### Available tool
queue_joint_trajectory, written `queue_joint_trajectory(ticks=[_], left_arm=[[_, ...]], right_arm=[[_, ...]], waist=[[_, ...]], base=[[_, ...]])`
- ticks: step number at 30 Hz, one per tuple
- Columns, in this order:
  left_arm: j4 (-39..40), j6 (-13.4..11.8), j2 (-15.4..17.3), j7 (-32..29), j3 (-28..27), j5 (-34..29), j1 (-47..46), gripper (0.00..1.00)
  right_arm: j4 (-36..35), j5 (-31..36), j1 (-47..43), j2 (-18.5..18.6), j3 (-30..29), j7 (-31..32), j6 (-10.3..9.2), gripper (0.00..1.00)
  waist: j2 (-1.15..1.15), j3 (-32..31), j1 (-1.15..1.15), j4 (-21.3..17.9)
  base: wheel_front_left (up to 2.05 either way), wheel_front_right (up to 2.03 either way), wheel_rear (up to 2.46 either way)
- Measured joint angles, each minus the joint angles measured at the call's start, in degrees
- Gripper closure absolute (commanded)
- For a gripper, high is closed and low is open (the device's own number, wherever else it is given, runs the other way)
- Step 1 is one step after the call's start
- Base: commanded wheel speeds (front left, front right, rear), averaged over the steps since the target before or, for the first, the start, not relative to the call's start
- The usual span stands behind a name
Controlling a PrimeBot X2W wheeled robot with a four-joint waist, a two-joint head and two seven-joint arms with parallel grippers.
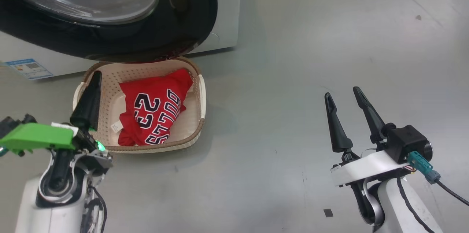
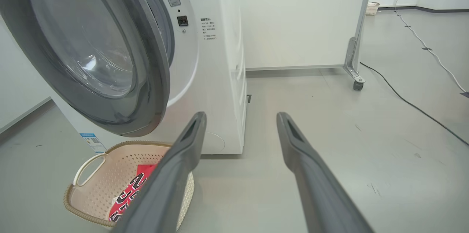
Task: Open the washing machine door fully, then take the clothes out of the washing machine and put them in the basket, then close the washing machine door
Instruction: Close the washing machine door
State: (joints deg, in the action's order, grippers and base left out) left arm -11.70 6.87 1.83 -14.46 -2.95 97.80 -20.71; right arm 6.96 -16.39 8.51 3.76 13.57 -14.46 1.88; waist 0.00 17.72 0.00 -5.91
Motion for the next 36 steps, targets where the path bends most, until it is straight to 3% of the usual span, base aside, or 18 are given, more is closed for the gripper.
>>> queue_joint_trajectory(ticks=[3,5,6,7,9,10,17,19,21,25,32,36], left_arm=[[1.35,0.0,-0.02,0.0,0.7,0.02,3.53,1.0],[2.29,0.0,-0.03,-0.01,1.26,0.04,5.49,0.72],[2.65,0.0,-0.03,0.0,1.44,0.04,6.34,0.67],[3.02,0.0,-0.02,0.01,1.63,0.04,7.14,0.55],[3.83,0.0,-0.02,0.29,2.2,0.14,8.67,0.16],[4.3,0.0,-0.02,0.51,2.37,0.3,9.43,0.01],[6.73,0.0,0.02,3.78,3.19,-2.67,14.02,0.0],[7.48,0.0,0.08,6.59,4.59,-9.95,15.18,0.0],[8.34,0.0,0.1,8.95,4.87,-12.32,15.55,0.0],[9.91,0.01,1.66,13.5,7.23,-23.57,15.77,0.0],[11.04,0.03,8.28,23.2,11.16,-44.21,16.4,0.0],[10.42,0.02,9.95,27.89,12.3,-53.76,17.56,0.0]], right_arm=[[0.18,0.03,-0.68,0.02,-0.24,0.0,0.0,0.0],[0.34,0.37,-1.21,0.0,-0.37,0.0,0.0,0.0],[0.36,0.41,-1.49,0.0,-0.56,0.0,0.0,0.0],[0.38,0.41,-1.81,0.0,-0.71,0.0,0.0,0.0],[0.62,0.42,-2.3,-0.02,-0.93,0.0,0.0,0.0],[0.73,0.43,-2.4,-0.02,-0.92,0.0,0.02,0.0],[1.36,0.93,-3.6,-0.12,-0.93,0.0,0.48,0.0],[1.41,0.93,-4.46,-0.18,-1.27,0.0,0.49,0.0],[1.67,0.96,-4.81,-0.18,-1.42,0.0,0.51,0.0],[1.9,1.13,-5.78,-0.2,-1.64,0.0,0.51,0.0],[2.03,1.79,-6.71,-0.24,-1.99,0.0,0.55,0.0],[1.64,1.93,-6.78,-0.26,-2.58,0.0,0.54,0.0]], waist=[[0.0,-1.07,0.0,1.52],[0.0,-1.78,0.0,2.43],[0.0,-2.15,0.0,2.89],[0.0,-2.5,0.0,3.32],[0.0,-3.19,0.0,4.17],[0.0,-3.54,0.0,4.53],[0.0,-6.21,0.0,6.24],[0.0,-7.21,0.0,6.78],[0.0,-7.84,0.0,7.12],[0.0,-9.16,0.0,7.67],[0.0,-11.37,0.0,8.16],[0.0,-12.01,0.0,8.14]], base=[[0.0,0.0,0.0],[0.0,0.0,0.0],[0.0,0.0,0.0],[0.0,0.0,0.0],[0.0,0.0,0.0],[0.0,0.0,0.0],[0.0,0.0,0.0],[0.0,0.0,0.0],[0.0,0.0,0.0],[0.0,0.0,0.0],[0.0,0.0,0.0],[0.0,0.0,0.0]])
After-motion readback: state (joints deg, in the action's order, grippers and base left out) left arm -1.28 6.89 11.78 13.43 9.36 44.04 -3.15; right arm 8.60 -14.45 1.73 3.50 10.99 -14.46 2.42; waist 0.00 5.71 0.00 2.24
